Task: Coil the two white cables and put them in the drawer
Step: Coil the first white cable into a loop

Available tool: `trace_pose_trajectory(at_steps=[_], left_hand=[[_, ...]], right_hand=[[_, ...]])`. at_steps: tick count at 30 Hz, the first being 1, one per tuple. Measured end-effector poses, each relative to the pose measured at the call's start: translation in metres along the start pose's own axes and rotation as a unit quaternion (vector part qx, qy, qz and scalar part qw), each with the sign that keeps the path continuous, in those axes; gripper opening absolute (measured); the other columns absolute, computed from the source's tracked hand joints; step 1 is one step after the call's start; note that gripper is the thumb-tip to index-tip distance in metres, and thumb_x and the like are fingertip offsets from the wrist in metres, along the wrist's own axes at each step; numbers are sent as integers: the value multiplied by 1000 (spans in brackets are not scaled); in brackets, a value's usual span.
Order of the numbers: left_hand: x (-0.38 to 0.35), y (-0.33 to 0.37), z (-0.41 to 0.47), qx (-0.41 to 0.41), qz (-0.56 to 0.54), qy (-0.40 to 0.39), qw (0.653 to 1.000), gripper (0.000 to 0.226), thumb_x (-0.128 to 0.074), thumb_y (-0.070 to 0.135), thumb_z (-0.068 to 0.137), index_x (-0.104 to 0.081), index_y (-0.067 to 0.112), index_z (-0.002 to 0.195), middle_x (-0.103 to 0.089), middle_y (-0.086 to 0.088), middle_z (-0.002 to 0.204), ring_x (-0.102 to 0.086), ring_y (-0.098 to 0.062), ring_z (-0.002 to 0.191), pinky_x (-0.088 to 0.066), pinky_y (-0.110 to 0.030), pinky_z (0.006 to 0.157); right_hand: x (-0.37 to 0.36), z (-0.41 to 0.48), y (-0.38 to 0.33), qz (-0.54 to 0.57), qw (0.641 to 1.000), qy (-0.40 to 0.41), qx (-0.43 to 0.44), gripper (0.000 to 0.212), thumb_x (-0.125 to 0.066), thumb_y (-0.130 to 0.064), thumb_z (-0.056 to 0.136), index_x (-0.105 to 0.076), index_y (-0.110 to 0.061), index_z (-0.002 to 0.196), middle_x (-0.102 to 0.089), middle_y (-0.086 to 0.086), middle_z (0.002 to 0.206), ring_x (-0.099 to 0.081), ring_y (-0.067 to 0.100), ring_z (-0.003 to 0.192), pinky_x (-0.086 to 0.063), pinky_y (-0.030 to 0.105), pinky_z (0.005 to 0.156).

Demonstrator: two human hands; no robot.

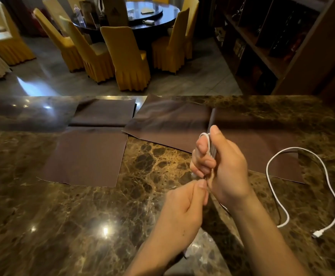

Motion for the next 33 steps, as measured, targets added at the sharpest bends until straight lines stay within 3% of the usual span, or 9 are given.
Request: trace_pose_trajectory(at_steps=[5, 11, 15, 18, 21, 25, 28, 31, 33], left_hand=[[6, -1, -2, 11, 43, -11, 999, 42, -39, 32, 105, -49, 19, 66, -45, 11, 55, -42, -6, 54, -36, -34, 54], [22, -1, 0, 0, 68, 3, 998, 45, -41, 39, 102, -47, 22, 61, -45, 6, 51, -41, -10, 49, -32, -26, 50], [37, 2, 6, -19, 86, 12, 996, 54, -44, 48, 101, -59, 17, 60, -56, -4, 51, -51, -18, 46, -45, -38, 47], [52, 8, 14, -44, 119, 13, 992, 49, -54, 42, 101, -70, 19, 61, -64, 2, 49, -63, -14, 47, -50, -22, 50], [61, 10, 27, -69, 153, 11, 986, 56, -59, 41, 99, -60, 14, 50, -53, 2, 40, -54, -14, 39, -42, -21, 45], [58, 6, 39, -77, 131, -14, 988, 61, -60, 43, 98, -57, 10, 47, -53, -6, 41, -52, -20, 39, -46, -34, 46], [58, 1, 46, -80, 101, -6, 992, 62, -59, 42, 98, -49, 13, 44, -43, -1, 38, -41, -15, 37, -36, -25, 45], [57, -8, 53, -66, 62, 5, 996, 63, -59, 37, 99, -36, 22, 42, -30, 9, 40, -29, -7, 39, -29, -20, 47], [52, -15, 54, -53, 5, -2, 999, 64, -57, 33, 101, -35, 18, 43, -30, 8, 42, -27, -8, 40, -29, -20, 48]], right_hand=[[11, 4, 20, -110, 994, -11, -2, 49, -38, -42, 104, -60, -13, 71, -39, -2, 51, -37, 13, 47, -34, 28, 49], [18, -3, 39, -274, 961, -5, 39, 51, -35, -37, 108, -62, -9, 75, -52, 4, 53, -51, 13, 48, -42, 25, 54], [18, -14, 55, -339, 939, -27, 49, 53, -33, -44, 107, -63, -16, 73, -63, 3, 66, -61, 23, 64, -48, 44, 63], [9, -27, 71, -318, 946, -70, -1, 53, -32, -32, 106, -59, -16, 64, -60, -3, 57, -58, 20, 56, -49, 42, 59], [-1, -40, 86, -288, 953, -90, -40, 56, -31, -31, 102, -54, -13, 54, -54, 2, 51, -52, 22, 53, -47, 46, 62], [-3, -47, 94, -201, 974, -65, -82, 63, -30, -40, 102, -54, 3, 63, -49, 6, 49, -52, 11, 53, -45, 28, 66], [-4, -49, 92, -190, 976, -65, -82, 70, -31, -53, 102, -60, -1, 67, -50, -4, 48, -48, 12, 51, -40, 34, 62], [-12, -53, 87, -180, 977, -78, -78, 68, -31, -56, 101, -60, -6, 65, -44, -3, 48, -38, 19, 51, -31, 39, 58], [-18, -56, 83, -142, 982, -83, -89, 63, -34, -56, 99, -59, -10, 64, -40, -6, 48, -34, 18, 50, -25, 44, 57]])
Point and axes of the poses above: each hand's wrist, its own z-axis towards the middle knuckle, its own x-axis out of the back of the hand, y = z × x, the point moved 7 cm from there along z, towards the middle knuckle
